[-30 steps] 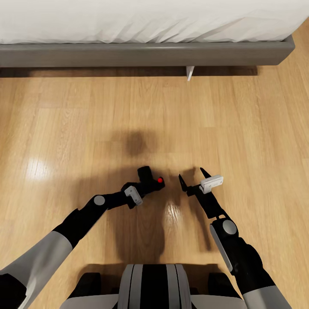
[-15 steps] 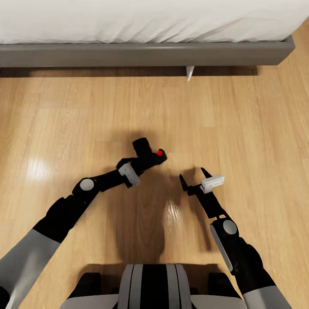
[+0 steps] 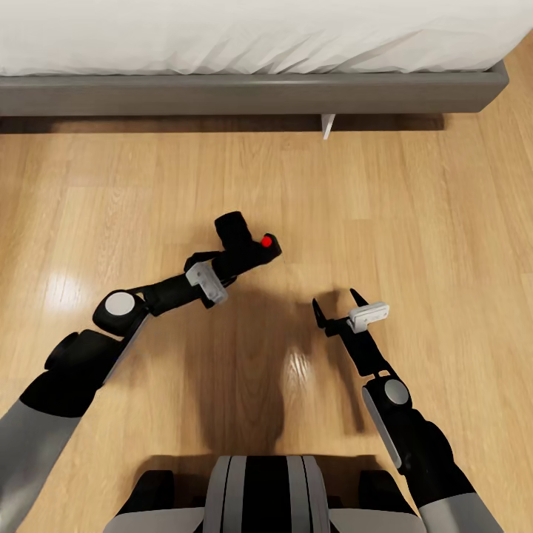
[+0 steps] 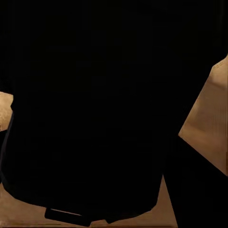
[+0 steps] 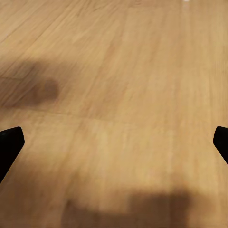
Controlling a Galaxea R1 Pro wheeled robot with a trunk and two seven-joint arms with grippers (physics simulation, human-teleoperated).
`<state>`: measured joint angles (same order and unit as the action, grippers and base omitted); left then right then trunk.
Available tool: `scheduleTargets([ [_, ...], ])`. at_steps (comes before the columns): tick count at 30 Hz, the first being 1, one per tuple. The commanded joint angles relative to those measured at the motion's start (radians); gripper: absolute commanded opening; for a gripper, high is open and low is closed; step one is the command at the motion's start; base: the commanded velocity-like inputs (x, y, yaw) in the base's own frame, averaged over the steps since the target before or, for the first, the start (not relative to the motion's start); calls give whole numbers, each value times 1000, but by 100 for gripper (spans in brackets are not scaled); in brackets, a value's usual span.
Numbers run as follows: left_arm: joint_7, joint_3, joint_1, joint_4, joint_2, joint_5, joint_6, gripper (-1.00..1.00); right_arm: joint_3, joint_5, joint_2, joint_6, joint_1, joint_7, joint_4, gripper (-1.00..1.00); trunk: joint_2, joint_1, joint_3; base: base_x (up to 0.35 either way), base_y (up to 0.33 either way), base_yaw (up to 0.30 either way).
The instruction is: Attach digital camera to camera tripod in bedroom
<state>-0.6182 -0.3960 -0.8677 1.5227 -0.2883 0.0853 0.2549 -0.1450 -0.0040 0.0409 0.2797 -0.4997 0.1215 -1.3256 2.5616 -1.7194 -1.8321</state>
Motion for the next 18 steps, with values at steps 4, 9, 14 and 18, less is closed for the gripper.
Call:
scheduleTargets([
  [4, -8, 5, -1, 59, -6, 6, 152, -100, -1, -1, 1, 3, 0, 1, 0, 100, 0, 0, 0, 0, 0, 0],
  [9, -10, 24, 0, 91, -8, 5, 354, -100, -1, -1, 1, 3, 0, 0, 0, 100, 0, 0, 0, 0, 0, 0],
  [14, -12, 46, 0, 102, -8, 5, 503, -100, -1, -1, 1, 3, 0, 0, 0, 100, 0, 0, 0, 0, 0, 0],
  [18, -13, 62, 0, 106, -8, 4, 571, -100, 0, -1, 1, 3, 0, 0, 0, 100, 0, 0, 0, 0, 0, 0],
])
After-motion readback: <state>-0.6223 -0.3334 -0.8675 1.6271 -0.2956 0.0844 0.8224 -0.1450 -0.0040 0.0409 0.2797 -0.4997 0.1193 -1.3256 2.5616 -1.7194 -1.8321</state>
